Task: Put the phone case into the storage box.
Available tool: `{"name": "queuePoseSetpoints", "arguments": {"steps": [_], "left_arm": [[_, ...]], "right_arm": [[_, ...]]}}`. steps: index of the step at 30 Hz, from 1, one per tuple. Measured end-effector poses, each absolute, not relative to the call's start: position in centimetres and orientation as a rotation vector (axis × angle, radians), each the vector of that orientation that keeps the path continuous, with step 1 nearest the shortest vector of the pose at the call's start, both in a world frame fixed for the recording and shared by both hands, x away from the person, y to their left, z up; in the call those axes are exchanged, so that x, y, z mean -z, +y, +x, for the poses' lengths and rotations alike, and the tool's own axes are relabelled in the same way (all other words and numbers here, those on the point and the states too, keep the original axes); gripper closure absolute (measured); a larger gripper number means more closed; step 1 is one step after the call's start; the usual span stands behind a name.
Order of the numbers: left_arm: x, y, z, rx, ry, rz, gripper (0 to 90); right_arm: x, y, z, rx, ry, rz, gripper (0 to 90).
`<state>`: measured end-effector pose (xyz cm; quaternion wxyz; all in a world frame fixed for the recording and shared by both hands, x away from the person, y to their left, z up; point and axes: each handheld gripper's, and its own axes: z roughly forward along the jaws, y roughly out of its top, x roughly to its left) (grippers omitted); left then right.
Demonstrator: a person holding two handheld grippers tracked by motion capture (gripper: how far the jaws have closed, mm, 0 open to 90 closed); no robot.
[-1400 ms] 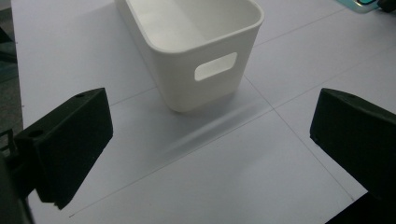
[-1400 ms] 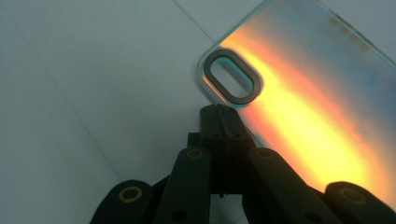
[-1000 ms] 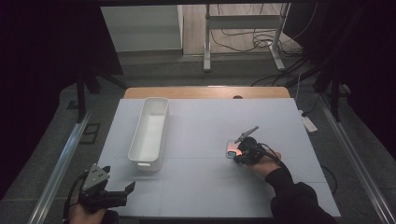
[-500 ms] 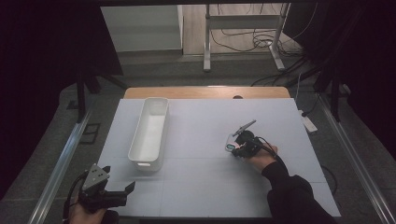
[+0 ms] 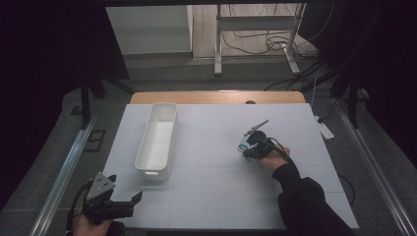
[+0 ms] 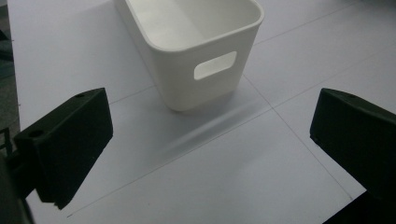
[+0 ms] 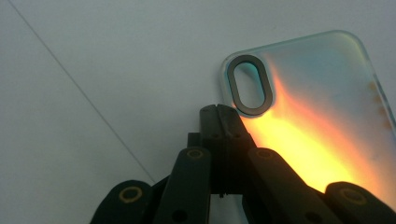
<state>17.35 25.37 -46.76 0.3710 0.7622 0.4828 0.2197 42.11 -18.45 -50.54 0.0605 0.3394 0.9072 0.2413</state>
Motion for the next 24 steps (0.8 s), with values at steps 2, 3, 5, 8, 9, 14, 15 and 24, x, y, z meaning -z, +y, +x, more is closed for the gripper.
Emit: {"name": "queuePoseSetpoints", "arguments": {"steps": [2, 3, 5, 8, 9, 14, 15, 24], "left_arm": [[46.8, 25.4, 17.4, -0.563, 1.238, 1.955, 0.0], [46.8, 25.4, 17.4, -0.563, 1.238, 1.955, 0.0], [46.8, 25.4, 17.4, -0.563, 1.239, 1.955, 0.0], [46.8, 25.4, 17.4, -0.563, 1.238, 1.956, 0.0], [46.7, 25.4, 17.4, -0.563, 1.24, 1.956, 0.0], [46.8, 25.4, 17.4, -0.561, 1.24, 1.955, 0.0], [46.8, 25.4, 17.4, -0.561, 1.24, 1.955, 0.0], [46.8, 25.4, 17.4, -0.561, 1.238, 1.956, 0.0]], "right_arm": [[50.6, -18.5, 42.4, -0.738, 2.74, 1.042, 89.2], [50.5, -18.4, 42.5, -0.737, 2.736, 1.046, 89.2], [50.5, -18.4, 42.8, -0.724, 2.725, 1.039, 89.2], [50.5, -18.4, 43.0, -0.729, 2.72, 1.053, 89.2], [50.5, -18.4, 43.2, -0.729, 2.715, 1.058, 89.2], [50.6, -18.5, 43.9, -0.741, 2.694, 1.083, 89.2], [50.6, -18.5, 44.0, -0.743, 2.688, 1.089, 89.2], [50.6, -18.9, 44.8, -0.752, 2.648, 1.14, 89.2]]}}
